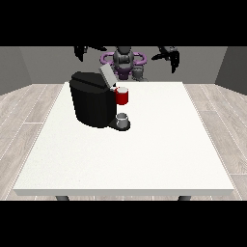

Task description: Insert the coffee pod into the coffee machine and close the lid

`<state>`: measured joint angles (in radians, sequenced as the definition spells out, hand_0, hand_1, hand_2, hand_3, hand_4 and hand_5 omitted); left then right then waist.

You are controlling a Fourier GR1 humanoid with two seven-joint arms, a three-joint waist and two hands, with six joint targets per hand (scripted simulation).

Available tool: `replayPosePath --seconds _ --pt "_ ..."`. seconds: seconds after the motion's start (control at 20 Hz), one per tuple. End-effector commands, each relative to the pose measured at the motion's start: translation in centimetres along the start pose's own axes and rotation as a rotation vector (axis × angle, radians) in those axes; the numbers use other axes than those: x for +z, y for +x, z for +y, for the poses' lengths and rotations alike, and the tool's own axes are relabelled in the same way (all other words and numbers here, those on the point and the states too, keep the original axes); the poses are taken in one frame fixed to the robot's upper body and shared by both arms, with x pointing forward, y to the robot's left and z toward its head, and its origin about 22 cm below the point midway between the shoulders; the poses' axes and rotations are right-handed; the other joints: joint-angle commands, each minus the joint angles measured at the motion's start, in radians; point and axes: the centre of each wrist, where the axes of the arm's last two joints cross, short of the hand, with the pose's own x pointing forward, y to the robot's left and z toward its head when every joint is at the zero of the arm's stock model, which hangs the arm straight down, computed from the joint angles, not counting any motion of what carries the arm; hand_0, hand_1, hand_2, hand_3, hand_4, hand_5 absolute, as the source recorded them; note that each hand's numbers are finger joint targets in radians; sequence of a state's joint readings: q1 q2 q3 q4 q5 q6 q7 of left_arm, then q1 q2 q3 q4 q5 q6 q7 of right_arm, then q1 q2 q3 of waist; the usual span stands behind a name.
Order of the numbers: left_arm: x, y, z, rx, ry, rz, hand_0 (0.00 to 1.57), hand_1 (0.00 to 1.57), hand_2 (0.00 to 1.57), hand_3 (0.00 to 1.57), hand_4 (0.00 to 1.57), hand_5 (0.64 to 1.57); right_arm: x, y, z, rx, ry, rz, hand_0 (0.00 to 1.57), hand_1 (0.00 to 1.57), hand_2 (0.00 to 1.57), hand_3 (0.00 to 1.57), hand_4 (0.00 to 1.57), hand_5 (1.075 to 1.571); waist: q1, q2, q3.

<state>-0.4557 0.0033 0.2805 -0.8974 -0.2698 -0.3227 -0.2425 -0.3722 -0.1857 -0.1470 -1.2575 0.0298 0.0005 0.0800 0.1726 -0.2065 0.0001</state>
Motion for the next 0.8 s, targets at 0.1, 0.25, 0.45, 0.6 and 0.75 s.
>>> replayPosePath --seconds 0.1,0.25,0.45,0.6,0.75 --pt "0.2 1.9 -0.7 -0.007 0.003 -0.049 0.0 0.0 0.0 0.0 0.36 1.571 -2.4 1.8 -1.8 -0.127 -0.015 0.028 0.0 0.0 0.0 0.0 0.19 1.571 0.045 0.054 0.0003" --pt "0.6 3.1 -1.1 -0.011 -0.012 -0.07 0.0 0.0 0.0 0.0 0.35 1.571 -3.1 1.6 -0.6 -0.131 -0.033 0.062 0.0 0.0 0.0 0.0 0.1 1.571 0.062 0.076 0.0002" --pt "1.7 4.3 -0.5 -0.026 0.018 -0.106 0.0 0.0 0.0 0.0 0.26 1.571 -3.0 0.5 0.6 -0.133 0.005 0.043 0.0 0.0 0.0 0.0 0.07 1.571 0.032 0.125 0.0002" --pt "2.2 5.3 -0.5 -0.044 0.041 -0.141 0.0 0.0 0.0 0.0 0.37 1.571 -4.5 2.5 0.5 -0.111 0.029 0.019 0.0 0.0 0.0 0.0 0.0 1.571 0.034 0.166 0.0001" --pt "3.3 4.2 0.2 -0.036 0.064 -0.157 0.0 0.0 0.0 0.0 0.34 1.571 -4.8 3.8 3.2 -0.085 0.074 0.002 0.0 0.0 0.0 0.0 0.0 1.571 -0.002 0.19 -0.0001"
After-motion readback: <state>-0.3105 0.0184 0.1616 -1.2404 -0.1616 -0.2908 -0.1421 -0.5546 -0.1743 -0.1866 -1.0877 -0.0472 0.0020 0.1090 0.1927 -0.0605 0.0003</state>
